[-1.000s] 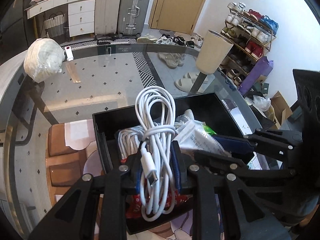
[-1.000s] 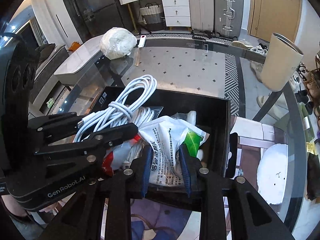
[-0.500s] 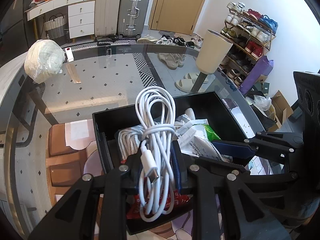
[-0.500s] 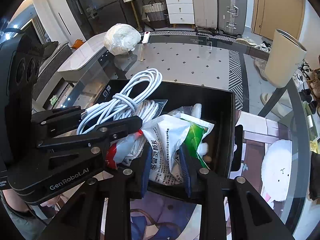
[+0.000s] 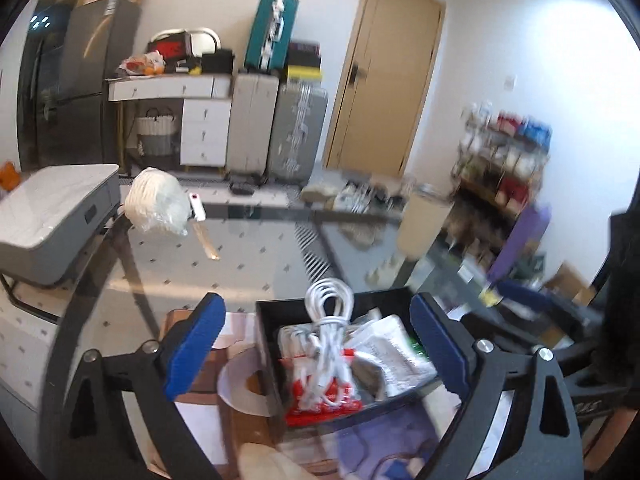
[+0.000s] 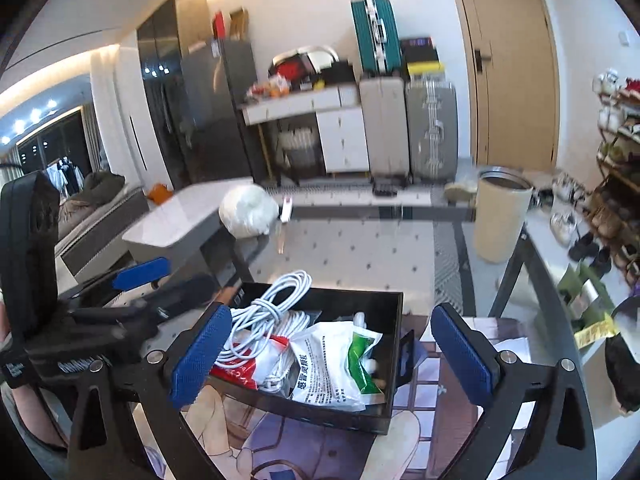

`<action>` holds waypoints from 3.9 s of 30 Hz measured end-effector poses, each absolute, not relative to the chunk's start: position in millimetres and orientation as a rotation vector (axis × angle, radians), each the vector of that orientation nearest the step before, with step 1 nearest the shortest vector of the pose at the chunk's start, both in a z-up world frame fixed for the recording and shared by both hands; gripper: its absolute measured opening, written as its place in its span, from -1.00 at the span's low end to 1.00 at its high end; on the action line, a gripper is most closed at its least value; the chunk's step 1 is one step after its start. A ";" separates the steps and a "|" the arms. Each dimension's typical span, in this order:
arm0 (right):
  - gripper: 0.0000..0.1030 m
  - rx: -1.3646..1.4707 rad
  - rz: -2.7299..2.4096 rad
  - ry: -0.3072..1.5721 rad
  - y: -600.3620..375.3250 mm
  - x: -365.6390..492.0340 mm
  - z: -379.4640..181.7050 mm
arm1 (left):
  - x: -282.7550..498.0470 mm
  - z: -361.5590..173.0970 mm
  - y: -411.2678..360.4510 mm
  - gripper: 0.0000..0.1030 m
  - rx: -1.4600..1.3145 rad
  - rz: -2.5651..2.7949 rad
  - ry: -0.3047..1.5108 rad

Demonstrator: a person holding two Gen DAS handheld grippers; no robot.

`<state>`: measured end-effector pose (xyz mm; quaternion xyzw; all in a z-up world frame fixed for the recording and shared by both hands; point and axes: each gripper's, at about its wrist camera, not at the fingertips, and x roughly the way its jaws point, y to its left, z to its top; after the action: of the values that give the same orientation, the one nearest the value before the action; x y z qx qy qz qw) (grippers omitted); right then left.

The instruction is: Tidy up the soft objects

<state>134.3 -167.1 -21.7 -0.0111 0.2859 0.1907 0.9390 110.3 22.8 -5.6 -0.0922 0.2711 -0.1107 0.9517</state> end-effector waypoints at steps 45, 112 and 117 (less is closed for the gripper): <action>0.99 -0.123 0.290 0.275 -177.6 38.7 -77.2 | 5.6 -65.3 18.1 1.00 0.025 -0.076 0.229; 0.99 -0.134 0.312 0.279 -180.6 43.0 -79.0 | 6.8 -61.9 15.2 1.00 0.047 -0.082 0.238; 0.99 -0.134 0.312 0.277 -180.7 43.2 -78.9 | 6.3 -61.8 12.9 1.00 0.056 -0.084 0.233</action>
<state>43.2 -180.7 -78.9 -0.0666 0.1374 0.1547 0.9761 6.3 12.9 -61.8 0.0281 0.1162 -0.0417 0.9920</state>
